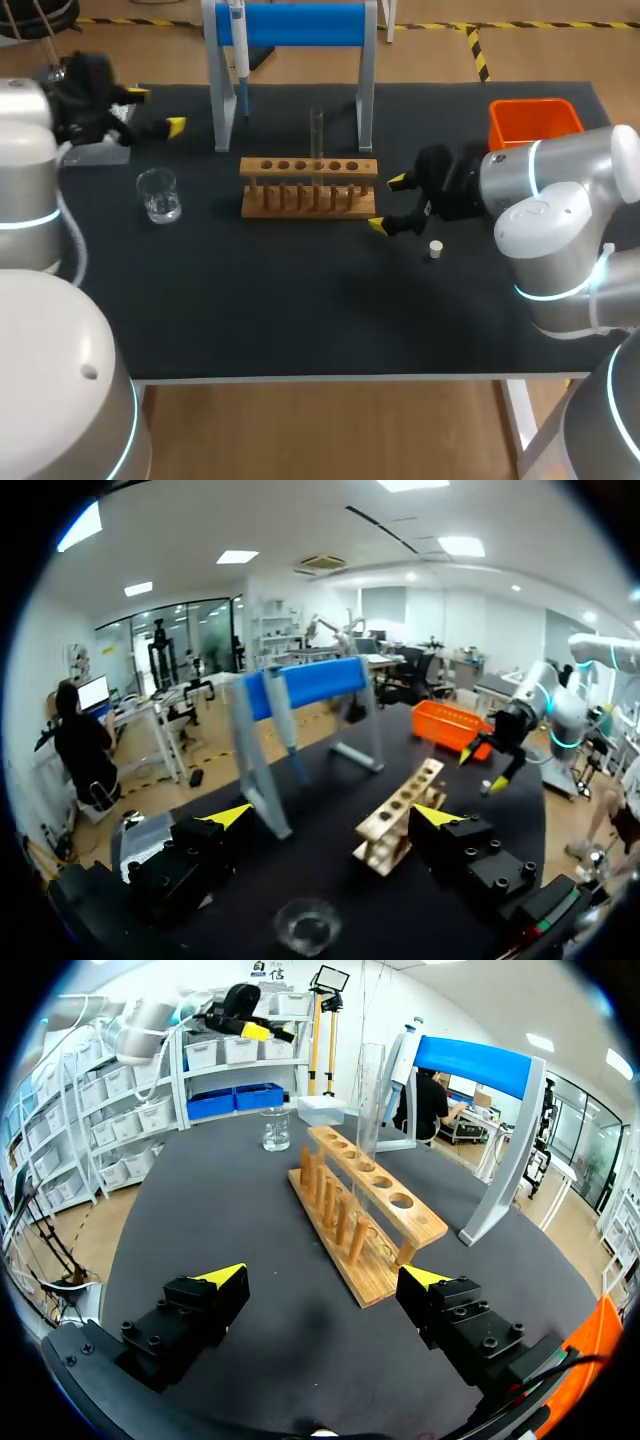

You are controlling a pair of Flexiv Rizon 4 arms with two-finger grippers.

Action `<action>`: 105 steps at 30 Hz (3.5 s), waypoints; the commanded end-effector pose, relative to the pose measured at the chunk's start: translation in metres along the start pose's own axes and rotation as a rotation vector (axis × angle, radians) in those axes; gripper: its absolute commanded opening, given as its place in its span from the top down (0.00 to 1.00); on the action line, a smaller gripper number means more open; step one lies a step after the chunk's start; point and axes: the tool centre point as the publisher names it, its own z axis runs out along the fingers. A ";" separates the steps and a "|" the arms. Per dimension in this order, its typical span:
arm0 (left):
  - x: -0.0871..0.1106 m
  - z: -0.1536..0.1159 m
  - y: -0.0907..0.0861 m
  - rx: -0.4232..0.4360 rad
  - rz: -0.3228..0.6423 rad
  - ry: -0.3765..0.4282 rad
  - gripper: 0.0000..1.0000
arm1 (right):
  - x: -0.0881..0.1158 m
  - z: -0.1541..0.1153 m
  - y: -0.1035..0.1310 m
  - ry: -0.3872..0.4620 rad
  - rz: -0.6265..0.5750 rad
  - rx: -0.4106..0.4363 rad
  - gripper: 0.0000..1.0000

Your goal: Invert the test tube, pick up the pipette, mount the tip to pipette, aspirate from beaker and dispense into the tube, eject the tip, return the pipette, and cap with the stopper.

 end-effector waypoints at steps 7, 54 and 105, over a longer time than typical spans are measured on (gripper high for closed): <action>-0.055 -0.040 0.035 -0.020 -0.064 -0.145 0.00 | 0.000 -0.001 -0.001 0.000 0.000 0.000 0.00; -0.121 -0.069 0.073 -0.118 -0.097 -0.399 0.00 | 0.000 -0.001 -0.001 0.000 0.000 0.000 0.00; -0.167 -0.013 0.085 -0.190 -0.235 -0.518 0.00 | 0.000 -0.001 -0.001 0.000 0.000 0.000 0.00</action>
